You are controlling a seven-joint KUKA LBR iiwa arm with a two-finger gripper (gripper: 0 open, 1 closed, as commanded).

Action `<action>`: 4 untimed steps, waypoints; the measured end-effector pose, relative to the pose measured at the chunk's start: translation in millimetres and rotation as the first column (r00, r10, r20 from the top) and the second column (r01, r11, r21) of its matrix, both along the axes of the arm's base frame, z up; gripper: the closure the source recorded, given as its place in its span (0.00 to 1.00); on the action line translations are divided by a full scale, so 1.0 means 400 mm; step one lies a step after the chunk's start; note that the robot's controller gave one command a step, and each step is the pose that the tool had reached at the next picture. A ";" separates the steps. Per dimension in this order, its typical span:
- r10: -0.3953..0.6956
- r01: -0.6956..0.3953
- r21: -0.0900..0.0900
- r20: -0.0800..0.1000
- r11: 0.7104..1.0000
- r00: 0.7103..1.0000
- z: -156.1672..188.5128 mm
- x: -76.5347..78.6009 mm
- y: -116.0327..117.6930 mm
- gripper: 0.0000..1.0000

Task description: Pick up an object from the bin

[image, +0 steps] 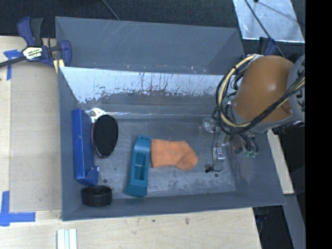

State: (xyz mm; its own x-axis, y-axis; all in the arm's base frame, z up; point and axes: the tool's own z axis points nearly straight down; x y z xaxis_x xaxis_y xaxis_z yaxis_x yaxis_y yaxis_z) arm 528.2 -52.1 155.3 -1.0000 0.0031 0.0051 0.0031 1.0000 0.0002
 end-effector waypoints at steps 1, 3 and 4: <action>0.002 -0.002 -0.001 0.008 1.000 1.000 0.012 0.004 0.001 0.00; -0.023 0.023 0.001 0.006 1.000 1.000 -0.203 0.050 0.213 0.00; -0.087 0.087 0.001 0.011 0.996 0.996 -0.134 0.039 0.253 0.00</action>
Offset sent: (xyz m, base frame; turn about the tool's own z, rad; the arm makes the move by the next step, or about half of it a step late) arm 0.0261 0.0781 -0.0853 -0.0370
